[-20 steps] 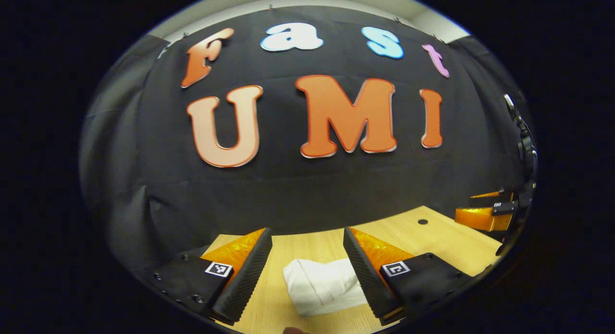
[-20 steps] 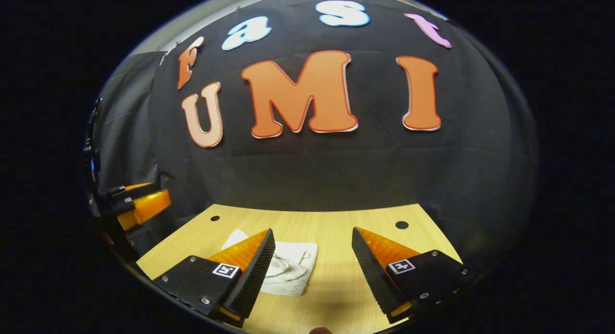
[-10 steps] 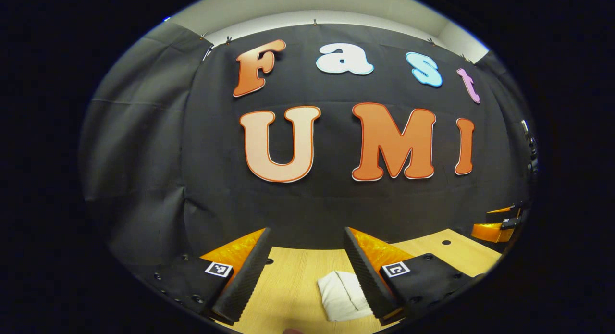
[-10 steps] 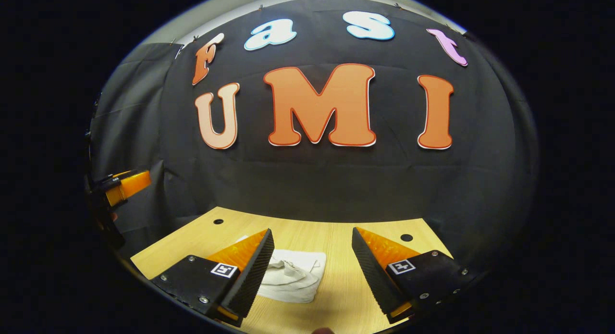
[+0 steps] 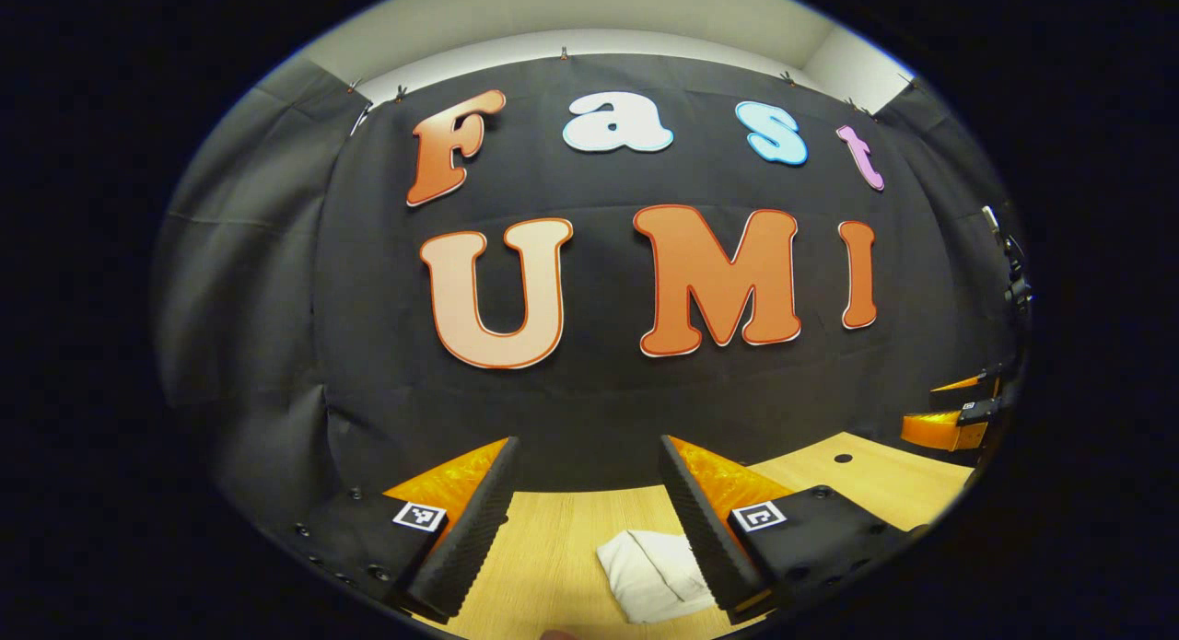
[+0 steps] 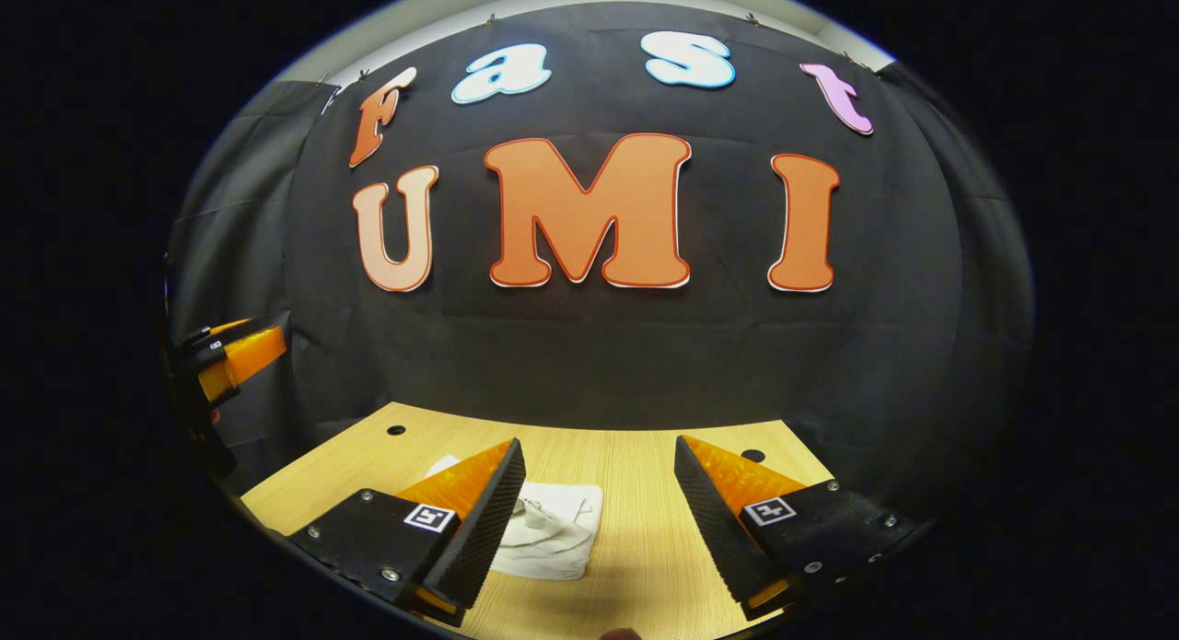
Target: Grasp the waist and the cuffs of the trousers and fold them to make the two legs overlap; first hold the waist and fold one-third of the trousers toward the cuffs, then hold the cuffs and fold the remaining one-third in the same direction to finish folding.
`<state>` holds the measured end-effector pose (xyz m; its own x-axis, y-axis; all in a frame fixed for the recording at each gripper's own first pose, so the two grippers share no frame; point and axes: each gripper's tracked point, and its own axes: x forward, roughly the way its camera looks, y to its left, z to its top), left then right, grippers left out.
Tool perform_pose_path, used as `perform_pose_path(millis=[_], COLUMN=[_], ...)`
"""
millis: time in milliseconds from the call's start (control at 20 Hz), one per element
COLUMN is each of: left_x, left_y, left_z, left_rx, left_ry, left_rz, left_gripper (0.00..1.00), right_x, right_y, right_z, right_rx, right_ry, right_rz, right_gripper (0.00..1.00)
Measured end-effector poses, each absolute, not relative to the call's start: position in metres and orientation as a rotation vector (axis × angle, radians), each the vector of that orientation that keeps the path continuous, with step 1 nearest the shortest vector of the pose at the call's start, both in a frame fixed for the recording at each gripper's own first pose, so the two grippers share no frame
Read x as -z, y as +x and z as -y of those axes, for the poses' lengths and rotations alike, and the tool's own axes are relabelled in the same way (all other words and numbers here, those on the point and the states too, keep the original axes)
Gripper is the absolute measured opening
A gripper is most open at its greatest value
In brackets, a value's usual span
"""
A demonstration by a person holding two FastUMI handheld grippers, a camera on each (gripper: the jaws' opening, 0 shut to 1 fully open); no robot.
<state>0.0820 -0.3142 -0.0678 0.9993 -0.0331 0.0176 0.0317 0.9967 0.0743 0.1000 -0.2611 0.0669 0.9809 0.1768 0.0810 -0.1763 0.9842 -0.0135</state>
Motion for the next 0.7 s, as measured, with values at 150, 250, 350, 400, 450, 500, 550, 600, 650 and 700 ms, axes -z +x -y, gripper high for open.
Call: perform_pose_path(millis=[150,250,350,400,450,500,550,600,650,700], left_x=[0.063,0.063,0.066,0.067,0.067,0.068,0.068,0.068,0.067,0.067], left_y=[0.079,0.078,0.077,0.077,0.076,0.078,0.078,0.078,0.079,0.078], left_z=[0.315,0.315,0.314,0.313,0.312,0.311,0.310,0.309,0.308,0.307], left_rx=[0.038,0.039,0.042,0.044,0.044,0.045,0.043,0.046,0.049,0.048], left_ry=[0.083,0.093,0.097,0.097,0.098,0.099,0.100,0.098,0.097,0.097], left_rz=[0.040,0.044,0.038,0.034,0.032,0.030,0.030,0.031,0.033,0.032], left_gripper=[0.97,0.96,0.97,0.97,0.97,0.97,0.97,0.97,0.97,0.98], right_x=[-0.069,-0.071,-0.072,-0.073,-0.072,-0.073,-0.072,-0.073,-0.072,-0.073], right_y=[0.097,0.096,0.096,0.096,0.096,0.097,0.096,0.096,0.095,0.093], right_z=[0.258,0.256,0.253,0.250,0.249,0.247,0.244,0.242,0.240,0.239], right_rx=[-0.179,-0.179,-0.176,-0.178,-0.176,-0.179,-0.178,-0.178,-0.176,-0.174], right_ry=[-0.017,-0.022,-0.020,-0.017,-0.015,-0.014,-0.015,-0.013,-0.012,-0.011], right_rz=[0.091,0.098,0.103,0.105,0.106,0.107,0.106,0.105,0.105,0.107], right_gripper=[0.98,0.98,0.98,0.98,0.98,0.98,0.98,0.98,0.98,0.98])
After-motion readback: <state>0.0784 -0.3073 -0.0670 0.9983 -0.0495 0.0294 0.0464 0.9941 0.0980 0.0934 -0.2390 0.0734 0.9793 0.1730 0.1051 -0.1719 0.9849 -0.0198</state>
